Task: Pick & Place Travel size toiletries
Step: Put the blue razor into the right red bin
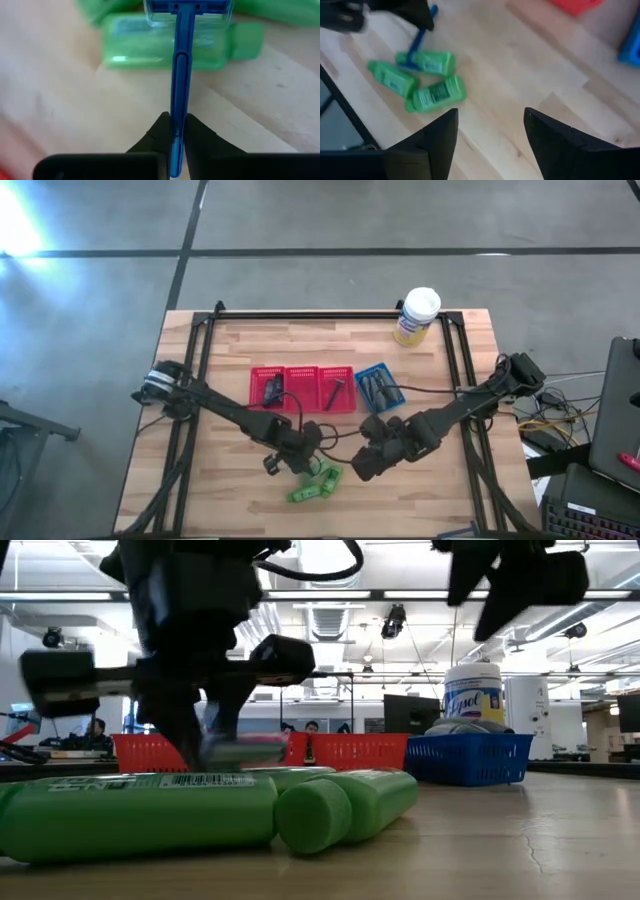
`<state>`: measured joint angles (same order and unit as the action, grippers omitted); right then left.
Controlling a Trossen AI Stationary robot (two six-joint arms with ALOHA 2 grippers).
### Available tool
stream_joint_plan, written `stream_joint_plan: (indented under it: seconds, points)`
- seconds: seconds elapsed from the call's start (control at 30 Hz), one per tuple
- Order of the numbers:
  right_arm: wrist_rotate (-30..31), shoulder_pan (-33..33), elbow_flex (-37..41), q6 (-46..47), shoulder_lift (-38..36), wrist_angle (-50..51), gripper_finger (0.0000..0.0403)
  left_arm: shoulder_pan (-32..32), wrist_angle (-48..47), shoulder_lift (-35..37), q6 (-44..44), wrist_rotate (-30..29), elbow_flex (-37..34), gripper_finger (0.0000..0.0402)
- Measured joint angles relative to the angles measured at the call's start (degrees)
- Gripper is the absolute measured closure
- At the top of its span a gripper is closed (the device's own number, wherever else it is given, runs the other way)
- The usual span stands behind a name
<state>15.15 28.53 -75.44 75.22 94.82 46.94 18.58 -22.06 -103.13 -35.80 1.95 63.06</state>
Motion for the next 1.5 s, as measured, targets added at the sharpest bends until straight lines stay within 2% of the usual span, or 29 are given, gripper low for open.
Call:
stream_joint_plan:
  seconds: [0.23,0.43,0.5,0.6,0.77,1.0,1.27,1.5]
  points:
    - [8.6,0.4,0.0,6.1,-5.7,7.2,0.0197,-6.2,0.3,7.7,23.9,-1.7,-0.7,0.0373]
    - [15.1,0.3,0.5,11.6,-10.2,15.3,0.0204,-18.4,11.3,13.2,63.8,0.9,-0.8,0.0373]
    - [16.8,0.3,0.7,11.7,-10.9,15.6,0.0204,-21.4,15.2,12.9,73.1,0.8,-1.1,0.0372]
    - [18.4,0.3,0.8,11.6,-11.3,15.9,0.02,-23.9,19.4,10.8,81.4,1.1,-1.3,0.0372]
    - [19.3,0.3,1.0,11.0,-11.1,15.8,0.0193,-24.4,21.1,5.7,87.6,0.6,-1.1,0.0353]
    - [19.6,0.4,1.1,10.9,-10.6,15.7,0.0193,-25.4,21.4,0.1,89.9,-3.1,-0.6,0.0341]
    - [19.5,0.5,1.1,10.9,-10.1,14.7,0.0212,-26.0,20.4,0.3,87.9,-4.2,-0.4,0.0338]
    - [19.5,0.5,1.1,10.0,-9.5,14.4,0.022,-25.9,15.3,0.8,88.1,-2.0,-0.4,0.0337]
